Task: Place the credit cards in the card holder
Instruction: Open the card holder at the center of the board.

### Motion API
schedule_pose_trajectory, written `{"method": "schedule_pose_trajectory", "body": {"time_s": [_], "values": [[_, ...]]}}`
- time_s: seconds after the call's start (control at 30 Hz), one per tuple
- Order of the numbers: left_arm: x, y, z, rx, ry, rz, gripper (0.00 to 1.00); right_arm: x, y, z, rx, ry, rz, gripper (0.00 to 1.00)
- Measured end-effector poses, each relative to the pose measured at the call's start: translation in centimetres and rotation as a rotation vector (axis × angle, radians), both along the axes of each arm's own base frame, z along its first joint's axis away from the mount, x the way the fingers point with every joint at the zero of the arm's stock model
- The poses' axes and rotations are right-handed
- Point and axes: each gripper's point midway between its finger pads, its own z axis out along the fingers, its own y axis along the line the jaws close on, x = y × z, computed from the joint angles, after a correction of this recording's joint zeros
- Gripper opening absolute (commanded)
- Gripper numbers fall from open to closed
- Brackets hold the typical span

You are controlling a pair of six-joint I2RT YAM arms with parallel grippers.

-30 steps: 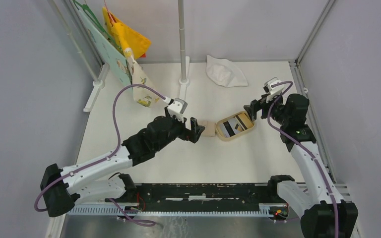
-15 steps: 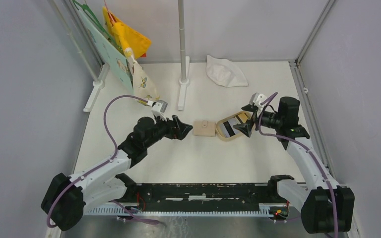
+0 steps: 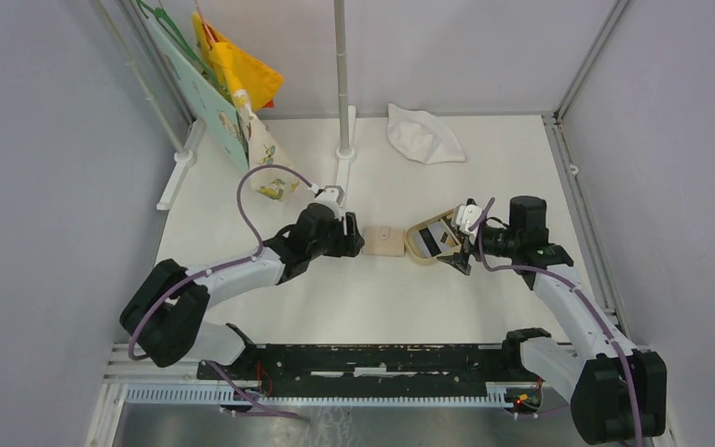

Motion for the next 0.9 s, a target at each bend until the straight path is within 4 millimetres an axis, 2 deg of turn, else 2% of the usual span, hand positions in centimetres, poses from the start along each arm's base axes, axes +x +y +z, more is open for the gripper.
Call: {"method": "schedule_pose_trajectory", "body": {"time_s": [0.17, 0.3, 0.37, 0.57, 0.9], "values": [[0.7, -1.7, -1.4, 0.091, 0.019, 0.010, 0.63, 0.6, -0.1, -0.6, -0.062, 0.000, -0.018, 0.95], [1.3, -1.6, -2.8, 0.136, 0.033, 0.035, 0.45, 1.0, 0.2, -1.2, -0.103, 0.014, -0.023, 0.94], [1.3, -1.7, -3.5, 0.152, 0.051, 0.034, 0.42, 0.9, 0.3, -1.6, -0.115, 0.025, -0.023, 0.94], [1.9, -3.0, -5.3, 0.171, 0.099, 0.007, 0.40, 0.9, 0.4, -1.9, -0.129, 0.028, -0.024, 0.94], [2.0, -3.5, -5.7, 0.151, 0.120, -0.014, 0.42, 0.6, 0.8, -1.9, -0.130, 0.026, -0.010, 0.94]]}}
